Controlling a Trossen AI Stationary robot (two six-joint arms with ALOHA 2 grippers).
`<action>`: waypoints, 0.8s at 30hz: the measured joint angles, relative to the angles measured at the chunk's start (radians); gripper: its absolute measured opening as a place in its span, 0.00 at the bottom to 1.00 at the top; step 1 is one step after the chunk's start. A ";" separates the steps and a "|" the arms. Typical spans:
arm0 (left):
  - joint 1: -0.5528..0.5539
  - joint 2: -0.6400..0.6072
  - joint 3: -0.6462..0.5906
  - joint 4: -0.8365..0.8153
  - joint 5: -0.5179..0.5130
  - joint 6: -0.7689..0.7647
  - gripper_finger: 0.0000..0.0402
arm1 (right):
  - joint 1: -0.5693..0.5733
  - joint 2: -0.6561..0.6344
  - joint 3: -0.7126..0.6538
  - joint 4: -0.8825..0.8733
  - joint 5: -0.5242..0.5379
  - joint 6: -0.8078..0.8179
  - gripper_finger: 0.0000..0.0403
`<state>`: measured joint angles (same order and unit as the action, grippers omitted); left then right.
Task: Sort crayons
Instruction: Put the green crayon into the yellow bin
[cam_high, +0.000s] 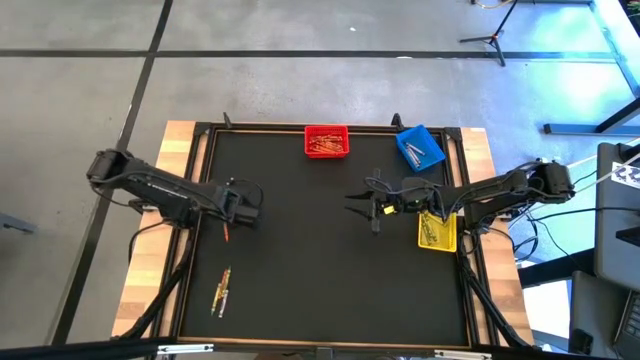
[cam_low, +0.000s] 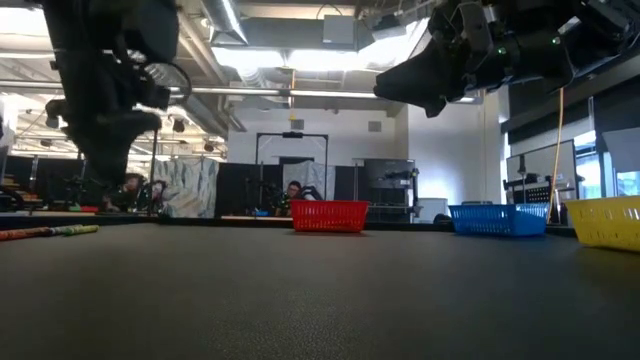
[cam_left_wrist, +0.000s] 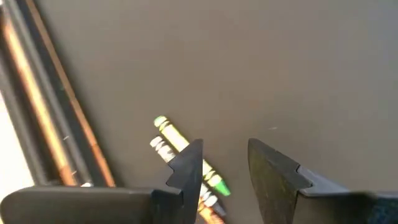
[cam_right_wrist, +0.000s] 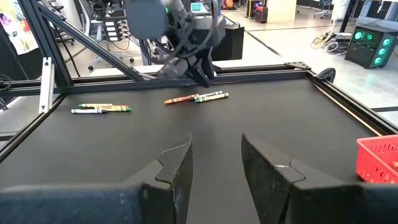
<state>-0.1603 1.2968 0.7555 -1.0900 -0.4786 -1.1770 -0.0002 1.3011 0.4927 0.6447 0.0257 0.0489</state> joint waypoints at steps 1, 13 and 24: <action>0.009 0.013 0.000 -0.007 0.006 0.000 0.30 | 0.000 0.000 0.000 0.000 0.000 0.000 0.33; 0.143 0.058 -0.093 -0.008 0.040 -0.005 0.30 | 0.000 0.000 0.000 -0.020 0.000 0.000 0.33; 0.258 0.058 -0.192 0.153 0.121 0.091 0.30 | 0.000 0.000 0.000 -0.018 0.001 0.000 0.33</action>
<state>0.0976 1.3548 0.5640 -0.9373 -0.3581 -1.0860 -0.0002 1.3010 0.4927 0.6265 0.0264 0.0486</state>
